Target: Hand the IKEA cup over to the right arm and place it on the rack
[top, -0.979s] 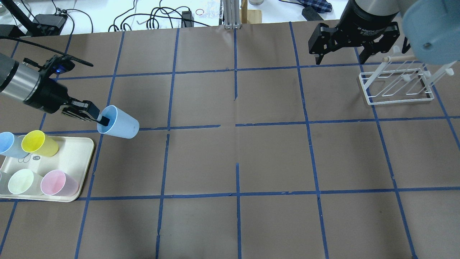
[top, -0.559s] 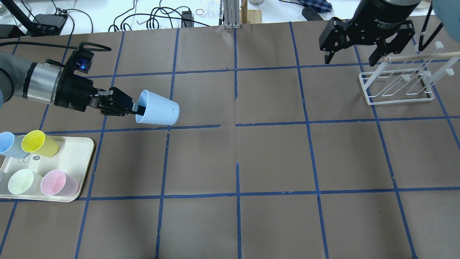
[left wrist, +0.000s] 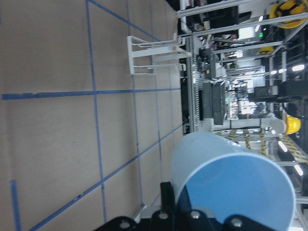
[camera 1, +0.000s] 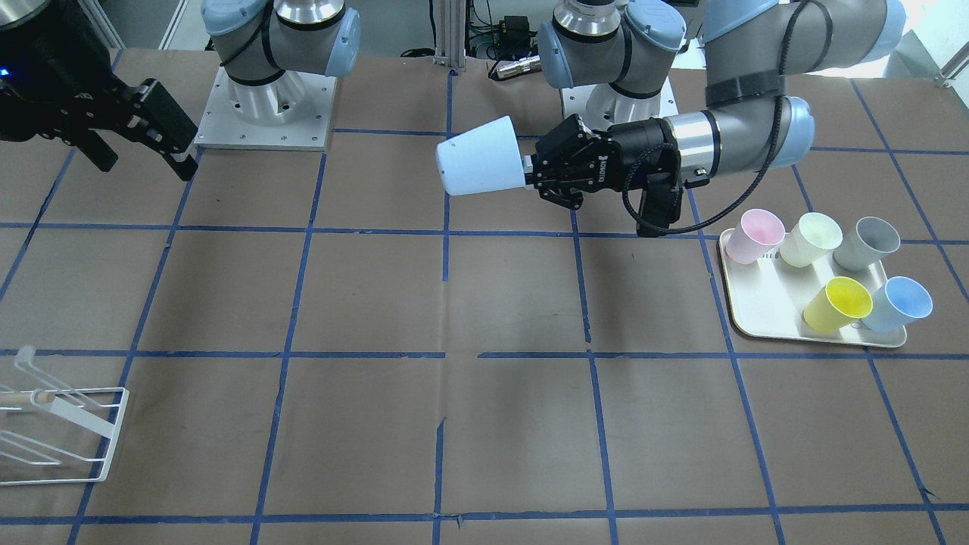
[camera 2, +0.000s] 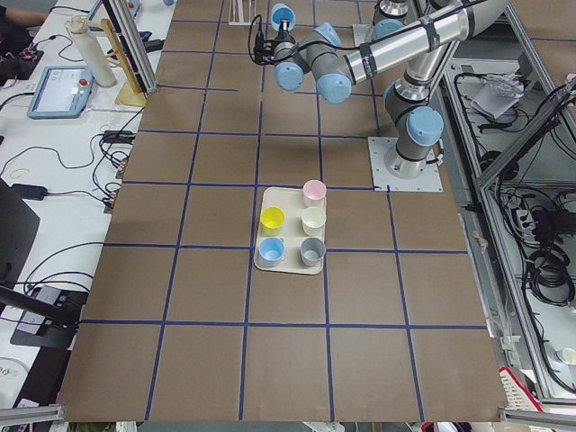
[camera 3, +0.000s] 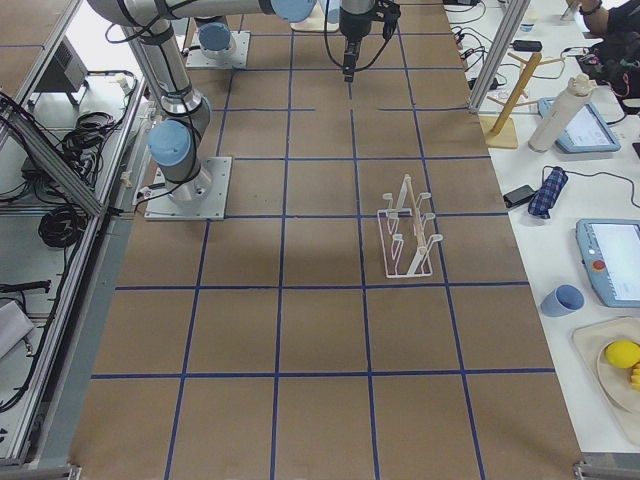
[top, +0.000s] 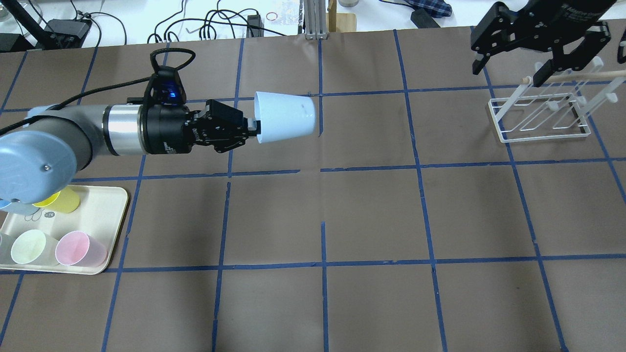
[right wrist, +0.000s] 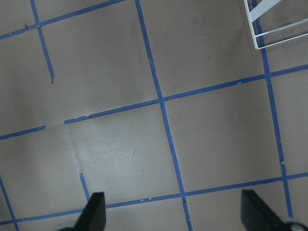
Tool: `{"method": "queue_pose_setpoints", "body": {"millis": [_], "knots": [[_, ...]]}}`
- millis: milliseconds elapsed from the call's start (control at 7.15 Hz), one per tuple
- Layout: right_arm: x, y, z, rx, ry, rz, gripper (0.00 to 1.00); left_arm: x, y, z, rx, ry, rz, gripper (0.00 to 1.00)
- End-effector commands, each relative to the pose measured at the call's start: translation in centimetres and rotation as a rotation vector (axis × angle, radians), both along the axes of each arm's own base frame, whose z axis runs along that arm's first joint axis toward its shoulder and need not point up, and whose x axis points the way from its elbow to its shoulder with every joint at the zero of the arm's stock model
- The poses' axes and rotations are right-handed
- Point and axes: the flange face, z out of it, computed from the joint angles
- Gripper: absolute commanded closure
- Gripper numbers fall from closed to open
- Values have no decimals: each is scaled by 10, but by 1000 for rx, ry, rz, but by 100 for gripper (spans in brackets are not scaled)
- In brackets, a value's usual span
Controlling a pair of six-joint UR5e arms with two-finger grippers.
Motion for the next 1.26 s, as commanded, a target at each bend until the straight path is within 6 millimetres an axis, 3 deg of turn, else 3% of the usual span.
{"method": "queue_pose_setpoints", "body": {"millis": [0,280,559,839,1119], "knots": [[-26,0,-1,21,-115,-60,0,-50,3,10,-3,178,27,100],[-44,10,-10,110,-387,-117,0,-83,5,17,-37,277,23,100],[-53,20,-15,169,-624,-154,0,-92,3,4,-30,285,8,100],[-42,26,-13,225,-750,-210,0,-111,10,1,-23,297,-23,100],[-35,25,-13,216,-854,-237,0,-119,5,-20,13,289,-36,100]]}}
